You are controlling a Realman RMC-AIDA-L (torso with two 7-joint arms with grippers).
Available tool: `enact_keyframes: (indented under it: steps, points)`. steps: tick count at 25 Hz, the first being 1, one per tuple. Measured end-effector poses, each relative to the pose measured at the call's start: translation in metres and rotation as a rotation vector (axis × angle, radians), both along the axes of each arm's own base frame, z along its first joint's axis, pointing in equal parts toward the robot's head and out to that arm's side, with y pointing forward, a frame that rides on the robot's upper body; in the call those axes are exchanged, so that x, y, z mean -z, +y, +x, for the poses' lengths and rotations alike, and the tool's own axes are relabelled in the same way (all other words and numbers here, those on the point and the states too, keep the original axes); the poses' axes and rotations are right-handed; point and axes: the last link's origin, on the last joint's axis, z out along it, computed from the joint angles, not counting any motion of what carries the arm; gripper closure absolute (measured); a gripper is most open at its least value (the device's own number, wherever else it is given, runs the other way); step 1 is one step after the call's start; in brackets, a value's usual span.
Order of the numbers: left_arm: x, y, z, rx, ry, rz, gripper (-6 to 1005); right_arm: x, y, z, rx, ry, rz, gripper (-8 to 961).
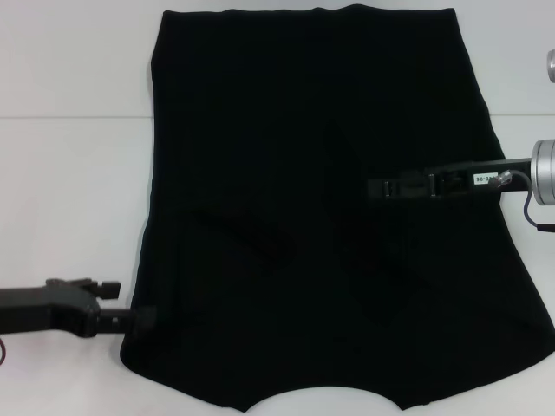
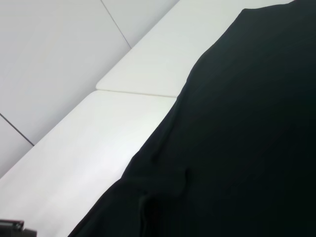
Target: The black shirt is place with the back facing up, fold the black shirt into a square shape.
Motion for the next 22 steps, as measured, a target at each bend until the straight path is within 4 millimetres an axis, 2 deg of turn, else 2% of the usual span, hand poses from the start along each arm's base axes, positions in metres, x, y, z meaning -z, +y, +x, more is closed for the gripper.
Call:
enact_keyframes:
  steps: [13, 19, 22]
  points:
    - [0.015, 0.003, -0.004, 0.027, 0.093, -0.030, 117, -0.004, 0.004, -0.001, 0.013, 0.013, 0.027, 9]
    - [0.018, 0.003, -0.004, 0.044, 0.107, -0.040, 238, -0.005, 0.005, -0.001, 0.015, 0.017, 0.033, 9]
    - [0.019, 0.003, -0.003, 0.054, 0.113, -0.047, 364, -0.005, 0.005, -0.001, 0.016, 0.018, 0.035, 8]
